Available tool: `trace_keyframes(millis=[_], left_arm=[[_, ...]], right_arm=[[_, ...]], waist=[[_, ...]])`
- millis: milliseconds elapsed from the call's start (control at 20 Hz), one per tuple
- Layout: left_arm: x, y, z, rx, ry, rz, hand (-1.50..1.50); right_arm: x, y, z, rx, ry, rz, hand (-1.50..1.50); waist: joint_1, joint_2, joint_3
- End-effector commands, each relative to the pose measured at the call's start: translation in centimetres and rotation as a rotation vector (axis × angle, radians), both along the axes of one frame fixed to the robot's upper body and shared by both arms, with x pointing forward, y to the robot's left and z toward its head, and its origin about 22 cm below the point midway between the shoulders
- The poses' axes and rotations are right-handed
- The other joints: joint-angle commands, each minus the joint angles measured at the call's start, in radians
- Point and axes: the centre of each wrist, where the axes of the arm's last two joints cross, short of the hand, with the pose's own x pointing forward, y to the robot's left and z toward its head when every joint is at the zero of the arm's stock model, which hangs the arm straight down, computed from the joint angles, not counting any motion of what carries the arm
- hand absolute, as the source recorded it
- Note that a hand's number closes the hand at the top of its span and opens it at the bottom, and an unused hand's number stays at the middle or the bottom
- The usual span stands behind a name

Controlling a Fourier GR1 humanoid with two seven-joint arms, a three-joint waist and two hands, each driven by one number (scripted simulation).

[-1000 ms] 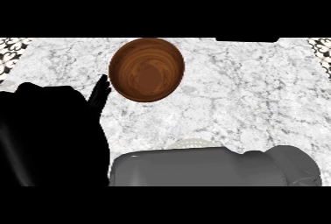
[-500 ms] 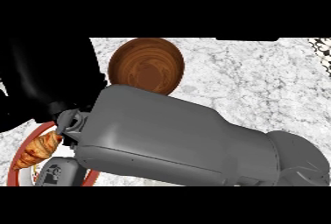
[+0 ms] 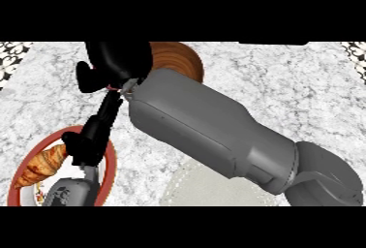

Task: Pick the pear from the placemat and place it in the bowl

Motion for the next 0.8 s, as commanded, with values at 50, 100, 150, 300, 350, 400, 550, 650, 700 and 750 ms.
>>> trace_keyframes(millis=[50,100,150,300,350,400,550,650,700,750], left_arm=[[0.9,0.2,1.4,-0.007,0.003,-0.006,0.00],[0.7,1.1,1.5,0.008,-0.018,0.005,0.00],[0.0,-1.7,0.3,0.001,-0.007,-0.007,0.00],[1.2,1.6,1.1,-0.004,0.000,-0.021,0.00],[1.2,0.0,1.6,0.008,-0.018,0.004,0.00],[0.6,-0.9,1.3,0.003,0.000,-0.015,0.00],[1.0,0.3,1.7,-0.010,-0.012,-0.010,0.00],[0.6,0.2,1.5,0.007,-0.025,-0.045,0.00],[0.9,-1.2,1.6,-0.012,-0.028,-0.042,0.00],[0.6,-0.5,0.8,-0.015,-0.014,-0.029,0.00]], right_arm=[[3.3,-1.9,-1.8,-0.023,0.018,-0.059,1.50],[4.3,-2.9,-2.8,-0.041,0.012,-0.079,1.50],[5.3,-4.1,-4.0,-0.081,0.007,-0.075,1.50],[5.4,-5.0,-7.0,-0.059,0.011,-0.112,1.50],[6.8,-5.4,-4.6,-0.070,0.035,-0.090,1.50],[7.0,-6.4,-6.8,-0.093,0.060,-0.109,1.50],[7.5,-7.6,-8.1,-0.082,0.197,-0.054,1.50],[7.7,-8.3,-9.0,0.011,0.249,-0.095,1.50],[8.1,-8.9,-9.1,0.013,0.273,-0.080,-1.50],[8.2,-9.1,-9.1,0.012,0.308,-0.025,-1.50]], waist=[[0.009,0.002,0.000],[0.006,0.003,0.001],[0.003,0.005,0.001],[0.026,0.009,0.000],[0.009,0.006,0.001],[0.016,0.007,0.001],[0.023,0.011,0.001],[0.038,0.013,0.001],[0.034,0.016,0.001],[0.034,0.017,0.001]])
